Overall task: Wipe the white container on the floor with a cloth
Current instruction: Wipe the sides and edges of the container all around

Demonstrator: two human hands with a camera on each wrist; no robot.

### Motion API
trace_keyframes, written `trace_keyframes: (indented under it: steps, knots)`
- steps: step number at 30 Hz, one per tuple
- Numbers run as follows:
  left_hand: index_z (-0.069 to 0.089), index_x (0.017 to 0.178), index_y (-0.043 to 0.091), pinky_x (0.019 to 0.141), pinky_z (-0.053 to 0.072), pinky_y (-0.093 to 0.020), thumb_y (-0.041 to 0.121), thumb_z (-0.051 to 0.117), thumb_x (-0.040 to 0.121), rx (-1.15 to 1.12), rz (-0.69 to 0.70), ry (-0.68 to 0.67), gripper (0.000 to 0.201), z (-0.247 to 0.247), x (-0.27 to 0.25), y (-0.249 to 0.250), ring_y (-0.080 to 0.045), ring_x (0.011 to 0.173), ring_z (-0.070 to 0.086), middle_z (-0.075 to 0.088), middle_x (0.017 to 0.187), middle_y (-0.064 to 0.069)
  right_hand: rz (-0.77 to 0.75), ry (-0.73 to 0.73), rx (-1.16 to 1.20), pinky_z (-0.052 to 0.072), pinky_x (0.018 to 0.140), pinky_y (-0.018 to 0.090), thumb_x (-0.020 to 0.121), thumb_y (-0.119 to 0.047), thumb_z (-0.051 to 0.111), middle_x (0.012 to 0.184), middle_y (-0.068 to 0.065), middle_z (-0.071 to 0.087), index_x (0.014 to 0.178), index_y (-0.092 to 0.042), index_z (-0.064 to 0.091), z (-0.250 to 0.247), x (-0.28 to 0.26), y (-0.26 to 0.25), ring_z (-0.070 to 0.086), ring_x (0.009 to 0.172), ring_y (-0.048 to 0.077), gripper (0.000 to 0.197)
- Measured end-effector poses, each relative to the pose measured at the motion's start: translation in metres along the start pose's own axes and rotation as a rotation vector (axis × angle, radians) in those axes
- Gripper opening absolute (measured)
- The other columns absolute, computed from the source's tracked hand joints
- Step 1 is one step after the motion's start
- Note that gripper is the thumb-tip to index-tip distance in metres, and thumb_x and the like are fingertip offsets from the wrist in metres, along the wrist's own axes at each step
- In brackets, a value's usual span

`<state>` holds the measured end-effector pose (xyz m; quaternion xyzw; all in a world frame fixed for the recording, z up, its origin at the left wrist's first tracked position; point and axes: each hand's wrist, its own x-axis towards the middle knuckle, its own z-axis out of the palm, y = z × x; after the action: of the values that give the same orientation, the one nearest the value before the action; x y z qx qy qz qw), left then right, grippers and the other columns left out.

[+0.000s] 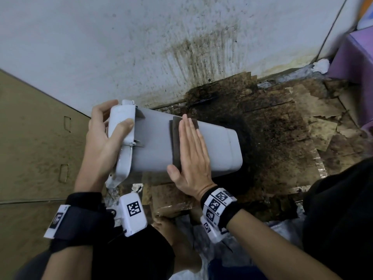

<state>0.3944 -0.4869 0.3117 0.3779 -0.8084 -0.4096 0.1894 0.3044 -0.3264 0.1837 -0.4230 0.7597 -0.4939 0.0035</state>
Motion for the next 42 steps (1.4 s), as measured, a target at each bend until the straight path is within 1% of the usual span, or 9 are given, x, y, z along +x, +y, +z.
trace_keyframes:
  steps: [3, 8, 12, 19, 25, 28, 31, 37, 42]
  knots:
    - [0.048, 0.146, 0.031, 0.109, 0.050, -0.046, 0.060, 0.062, 0.084, 0.004, -0.005, -0.002, 0.070, -0.004, 0.000, -0.001, -0.012, 0.132, 0.056, 0.054, 0.149, 0.005, -0.009, -0.008, -0.059, 0.022, 0.126, 0.050, 0.097, -0.057, 0.028, 0.168, 0.019, 0.021, 0.157, 0.005, 0.025, -0.003, -0.012, 0.029, 0.017, 0.158, 0.027, 0.087]
    - [0.049, 0.145, 0.033, 0.110, 0.049, -0.045, 0.061, 0.062, 0.082, -0.009, -0.017, 0.006, 0.070, -0.002, -0.001, 0.001, -0.010, 0.133, 0.055, 0.055, 0.148, 0.005, 0.126, 0.032, -0.126, 0.027, 0.121, 0.055, 0.100, -0.061, 0.021, 0.167, 0.016, 0.025, 0.157, 0.003, 0.028, -0.019, -0.038, 0.095, 0.023, 0.156, 0.027, 0.086]
    - [0.047, 0.145, 0.034, 0.111, 0.048, -0.048, 0.062, 0.062, 0.084, -0.001, -0.015, -0.006, 0.068, 0.003, -0.002, 0.000, -0.012, 0.134, 0.054, 0.052, 0.148, 0.003, 0.168, 0.083, -0.087, 0.020, 0.125, 0.054, 0.097, -0.068, 0.017, 0.169, 0.018, 0.018, 0.158, 0.005, 0.023, -0.015, -0.032, 0.075, 0.018, 0.158, 0.028, 0.095]
    - [0.048, 0.145, 0.029, 0.105, 0.049, -0.039, 0.061, 0.061, 0.082, 0.008, 0.008, -0.010, 0.072, 0.001, 0.000, 0.001, -0.011, 0.131, 0.056, 0.053, 0.148, 0.003, 0.010, 0.027, -0.020, 0.013, 0.127, 0.051, 0.093, -0.070, 0.014, 0.169, 0.022, 0.011, 0.158, 0.006, 0.018, 0.001, -0.009, 0.000, 0.011, 0.159, 0.031, 0.100]
    - [0.048, 0.145, 0.032, 0.106, 0.049, -0.038, 0.061, 0.063, 0.083, -0.010, 0.004, -0.016, 0.071, 0.002, 0.000, 0.002, -0.010, 0.133, 0.055, 0.054, 0.148, 0.005, -0.015, 0.023, -0.132, 0.018, 0.127, 0.048, 0.097, -0.062, 0.026, 0.166, 0.024, 0.021, 0.155, 0.009, 0.025, -0.006, -0.038, 0.054, 0.019, 0.157, 0.032, 0.092]
    - [0.049, 0.145, 0.031, 0.099, 0.049, -0.027, 0.061, 0.063, 0.081, -0.021, 0.011, -0.010, 0.071, 0.005, 0.001, 0.003, -0.008, 0.132, 0.056, 0.054, 0.148, 0.005, 0.105, 0.020, -0.154, 0.021, 0.125, 0.054, 0.093, -0.055, 0.038, 0.168, 0.020, 0.018, 0.157, 0.006, 0.021, -0.013, -0.052, 0.084, 0.017, 0.158, 0.031, 0.090]
    - [0.049, 0.145, 0.031, 0.093, 0.047, -0.018, 0.061, 0.062, 0.080, -0.017, 0.014, -0.001, 0.072, 0.005, 0.001, 0.004, -0.004, 0.130, 0.055, 0.054, 0.148, 0.005, 0.159, 0.015, -0.129, 0.017, 0.125, 0.058, 0.095, -0.063, 0.030, 0.170, 0.018, 0.012, 0.159, 0.005, 0.016, -0.017, -0.051, 0.087, 0.013, 0.158, 0.031, 0.094]
    - [0.050, 0.143, 0.028, 0.105, 0.050, -0.041, 0.058, 0.063, 0.081, -0.030, 0.011, -0.008, 0.069, -0.001, 0.001, 0.003, -0.007, 0.129, 0.057, 0.058, 0.144, 0.006, 0.120, 0.037, -0.019, 0.009, 0.127, 0.053, 0.092, -0.075, 0.013, 0.170, 0.021, 0.006, 0.159, 0.007, 0.014, -0.001, -0.028, 0.019, 0.005, 0.159, 0.033, 0.105]
    - [0.051, 0.143, 0.028, 0.111, 0.048, -0.053, 0.057, 0.064, 0.083, -0.024, -0.008, -0.012, 0.067, -0.005, 0.003, 0.000, -0.013, 0.131, 0.058, 0.059, 0.143, 0.006, -0.013, -0.045, -0.041, 0.009, 0.127, 0.052, 0.093, -0.071, 0.018, 0.170, 0.021, 0.006, 0.159, 0.005, 0.013, -0.002, -0.023, 0.025, 0.006, 0.159, 0.033, 0.100]
